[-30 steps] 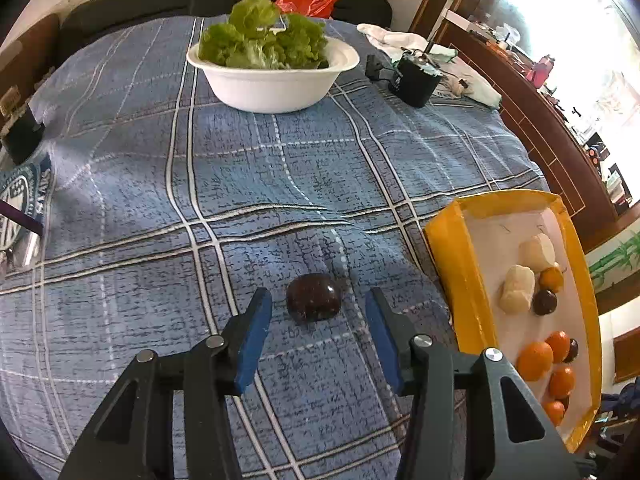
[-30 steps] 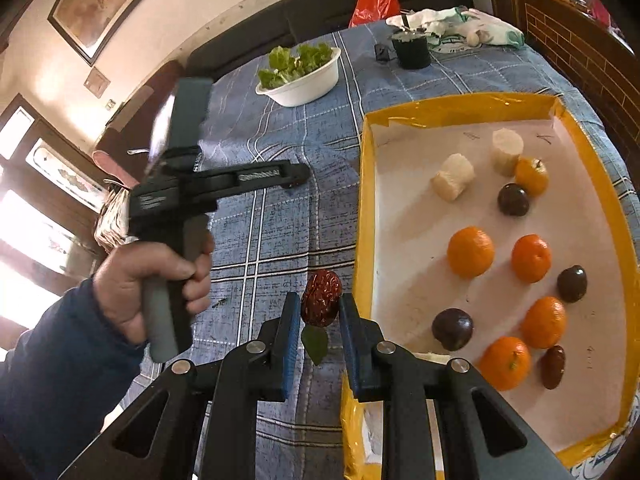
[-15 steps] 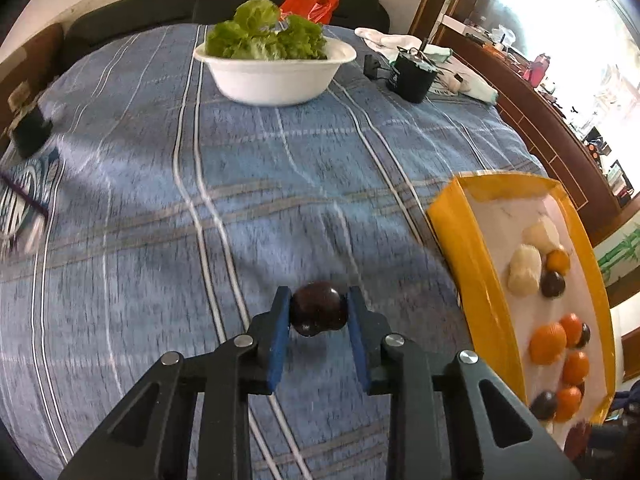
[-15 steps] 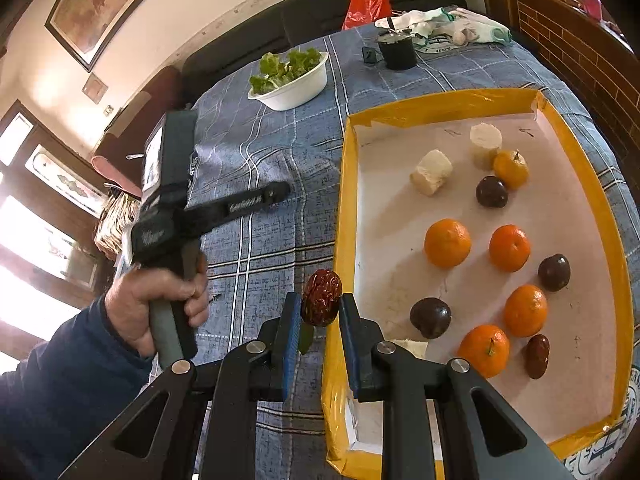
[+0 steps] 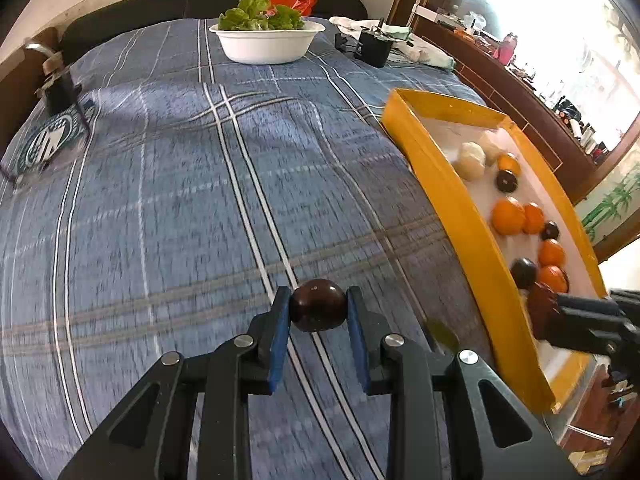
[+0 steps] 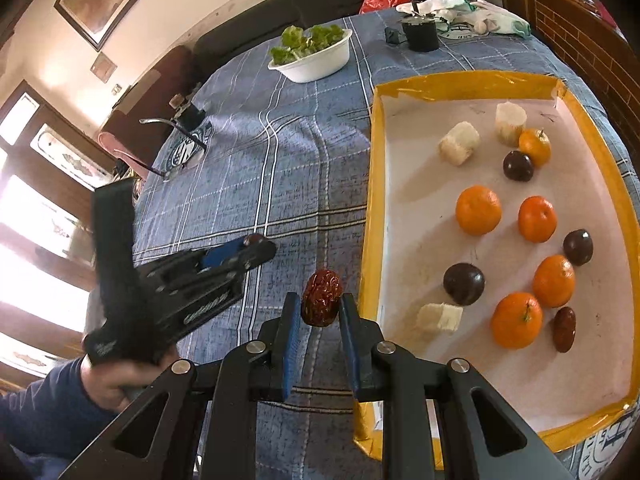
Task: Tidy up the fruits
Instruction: 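Carry the plum and jujube over the tray with both tools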
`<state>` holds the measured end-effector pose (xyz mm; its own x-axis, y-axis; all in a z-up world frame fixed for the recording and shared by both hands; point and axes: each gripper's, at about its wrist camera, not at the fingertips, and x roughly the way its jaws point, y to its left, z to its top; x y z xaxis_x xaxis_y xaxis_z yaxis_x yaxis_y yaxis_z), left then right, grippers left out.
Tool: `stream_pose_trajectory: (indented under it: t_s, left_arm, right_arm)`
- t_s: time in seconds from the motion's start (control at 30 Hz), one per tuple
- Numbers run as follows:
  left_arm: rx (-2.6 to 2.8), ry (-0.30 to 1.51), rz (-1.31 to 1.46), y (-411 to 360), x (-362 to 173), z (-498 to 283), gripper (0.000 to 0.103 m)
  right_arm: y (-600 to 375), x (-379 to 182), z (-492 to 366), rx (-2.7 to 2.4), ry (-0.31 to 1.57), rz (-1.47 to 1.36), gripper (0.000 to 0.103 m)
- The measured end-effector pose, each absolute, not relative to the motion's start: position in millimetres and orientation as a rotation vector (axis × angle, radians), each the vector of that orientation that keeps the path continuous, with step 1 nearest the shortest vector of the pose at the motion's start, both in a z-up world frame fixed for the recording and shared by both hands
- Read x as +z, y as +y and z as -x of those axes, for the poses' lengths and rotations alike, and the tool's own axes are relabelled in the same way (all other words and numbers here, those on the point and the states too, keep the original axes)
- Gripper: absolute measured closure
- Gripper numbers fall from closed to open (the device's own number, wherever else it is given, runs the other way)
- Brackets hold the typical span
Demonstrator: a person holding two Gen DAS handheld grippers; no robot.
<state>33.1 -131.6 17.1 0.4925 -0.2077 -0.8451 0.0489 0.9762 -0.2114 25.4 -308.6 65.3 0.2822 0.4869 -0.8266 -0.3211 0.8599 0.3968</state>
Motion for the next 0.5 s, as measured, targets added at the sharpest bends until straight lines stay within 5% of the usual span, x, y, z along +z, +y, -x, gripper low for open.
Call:
stream_pose_trajectory:
  t_s: [0.5]
  left_arm:
    - [-0.245,0.939,0.108,-170,76,-9,0.077]
  right_arm:
    - [-345,76,-7,0.480,1.122,-0.222,0.081]
